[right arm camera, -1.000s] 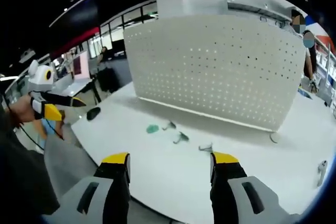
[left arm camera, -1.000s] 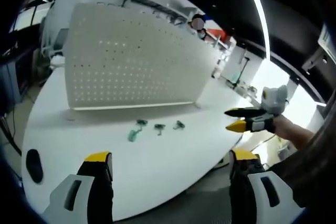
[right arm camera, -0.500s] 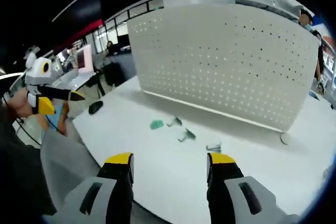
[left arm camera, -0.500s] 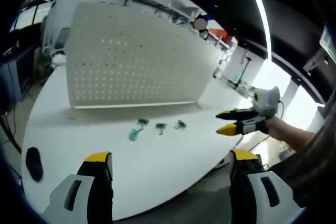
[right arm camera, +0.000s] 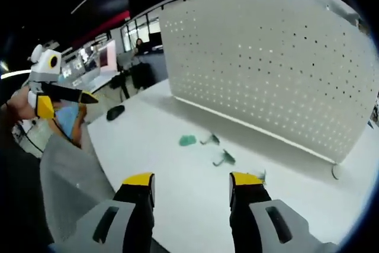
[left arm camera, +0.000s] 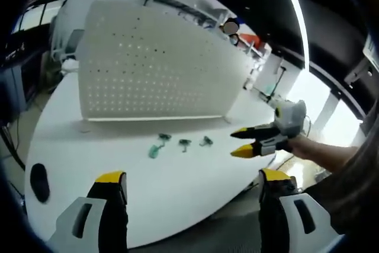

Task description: Insert the hook assembly into the mounting plate slot until the hook locks in place.

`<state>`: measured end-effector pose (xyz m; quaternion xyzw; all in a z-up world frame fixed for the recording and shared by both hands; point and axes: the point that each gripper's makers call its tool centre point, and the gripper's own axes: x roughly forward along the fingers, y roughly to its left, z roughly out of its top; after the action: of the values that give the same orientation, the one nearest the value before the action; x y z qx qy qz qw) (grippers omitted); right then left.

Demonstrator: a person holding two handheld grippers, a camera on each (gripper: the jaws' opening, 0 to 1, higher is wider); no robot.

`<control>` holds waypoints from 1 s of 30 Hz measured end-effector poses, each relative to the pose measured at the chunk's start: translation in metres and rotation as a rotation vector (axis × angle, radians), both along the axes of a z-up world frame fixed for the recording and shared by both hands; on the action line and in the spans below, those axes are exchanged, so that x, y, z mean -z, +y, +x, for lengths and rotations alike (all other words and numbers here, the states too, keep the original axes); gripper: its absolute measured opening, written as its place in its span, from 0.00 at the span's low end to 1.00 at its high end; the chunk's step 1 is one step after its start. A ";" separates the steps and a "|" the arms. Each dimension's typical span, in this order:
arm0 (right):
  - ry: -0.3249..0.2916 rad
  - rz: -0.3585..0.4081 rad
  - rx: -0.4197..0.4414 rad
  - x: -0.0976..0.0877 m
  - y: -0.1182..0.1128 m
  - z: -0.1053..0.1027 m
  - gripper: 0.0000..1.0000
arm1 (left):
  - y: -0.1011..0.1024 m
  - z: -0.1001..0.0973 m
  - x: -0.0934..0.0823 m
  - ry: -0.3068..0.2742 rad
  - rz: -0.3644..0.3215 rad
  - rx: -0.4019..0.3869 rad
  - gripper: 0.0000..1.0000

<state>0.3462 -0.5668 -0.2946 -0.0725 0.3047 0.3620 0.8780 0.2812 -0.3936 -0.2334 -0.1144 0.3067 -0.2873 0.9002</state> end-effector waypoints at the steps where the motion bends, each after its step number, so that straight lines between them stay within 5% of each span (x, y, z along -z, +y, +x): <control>1: 0.002 0.011 -0.004 0.001 0.003 0.002 0.50 | 0.000 0.000 0.000 0.000 -0.002 0.001 0.93; 16: -0.017 -0.056 -0.167 0.025 0.044 0.025 0.44 | 0.007 0.000 0.003 0.016 -0.001 -0.022 0.93; 30: 0.021 -0.044 -0.230 0.040 0.074 0.042 0.42 | 0.023 -0.002 0.004 0.028 0.010 -0.071 0.93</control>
<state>0.3883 -0.4928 -0.3344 -0.1222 0.3113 0.4543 0.8257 0.2790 -0.3707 -0.2378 -0.1246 0.3164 -0.2522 0.9060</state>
